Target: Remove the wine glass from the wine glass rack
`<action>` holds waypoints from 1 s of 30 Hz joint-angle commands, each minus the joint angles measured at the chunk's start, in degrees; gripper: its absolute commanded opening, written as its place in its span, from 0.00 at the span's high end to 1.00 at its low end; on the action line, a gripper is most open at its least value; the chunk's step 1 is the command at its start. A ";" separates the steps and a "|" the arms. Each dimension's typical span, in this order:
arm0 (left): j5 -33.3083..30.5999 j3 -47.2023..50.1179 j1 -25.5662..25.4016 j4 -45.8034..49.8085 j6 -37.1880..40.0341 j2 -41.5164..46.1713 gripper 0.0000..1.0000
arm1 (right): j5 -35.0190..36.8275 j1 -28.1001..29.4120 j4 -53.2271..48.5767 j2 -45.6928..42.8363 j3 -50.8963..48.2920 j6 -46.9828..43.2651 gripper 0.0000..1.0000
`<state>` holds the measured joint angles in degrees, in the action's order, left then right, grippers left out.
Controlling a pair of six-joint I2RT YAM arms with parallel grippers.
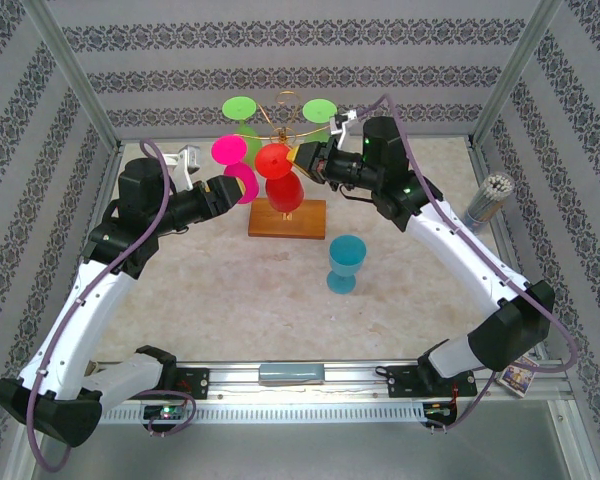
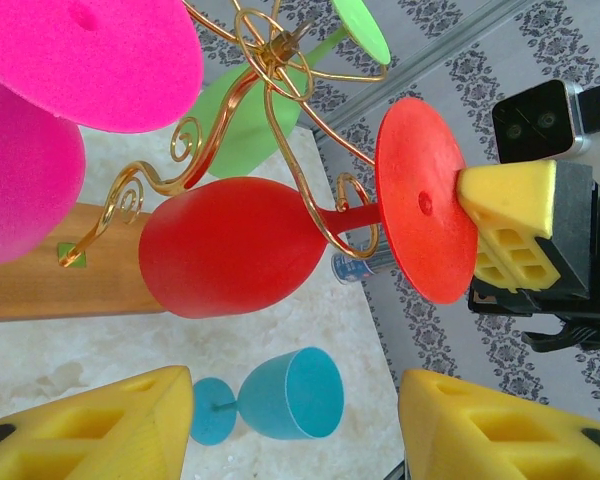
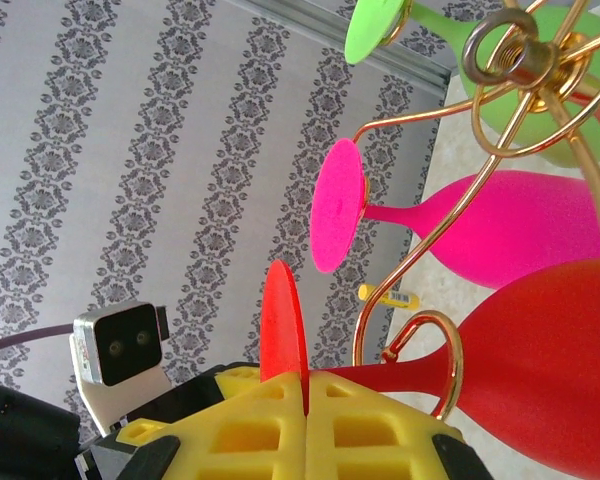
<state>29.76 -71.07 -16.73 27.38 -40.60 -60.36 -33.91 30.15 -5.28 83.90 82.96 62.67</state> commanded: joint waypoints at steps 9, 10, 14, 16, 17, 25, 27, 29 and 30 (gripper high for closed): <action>0.43 0.66 0.87 -2.31 -0.41 1.50 0.43 | -0.01 1.19 2.36 -0.32 1.40 -0.10 1.00; 0.46 0.63 0.83 -2.33 -0.43 1.60 0.43 | -0.01 1.18 2.34 -0.09 1.65 -0.03 1.00; 0.41 0.73 0.87 -2.41 -0.44 1.48 0.43 | 0.01 1.23 2.26 0.91 2.70 -0.14 1.00; 0.49 0.75 0.82 -2.41 -0.44 1.51 0.43 | -0.34 1.23 2.52 1.70 3.42 -0.01 1.00; 0.52 0.75 0.90 -2.33 -0.42 1.56 0.43 | -0.53 1.23 2.45 2.04 3.97 -0.08 1.00; 0.43 0.65 0.85 -2.28 -0.26 1.66 0.43 | -0.30 1.13 2.74 3.56 5.28 0.17 1.00; 0.49 0.66 0.91 -2.46 -0.36 1.71 0.43 | -0.06 1.13 2.89 3.79 5.62 0.30 1.00; 0.56 0.73 0.83 -2.65 -0.52 1.68 0.43 | 0.38 1.01 3.05 4.23 6.06 0.39 1.00; 0.64 0.84 0.89 -2.60 -0.48 1.71 0.43 | 0.58 0.94 3.08 4.46 6.24 0.37 1.00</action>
<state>29.80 -70.85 -16.73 27.35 -40.80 -59.81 -33.93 30.92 -4.71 87.61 86.76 62.87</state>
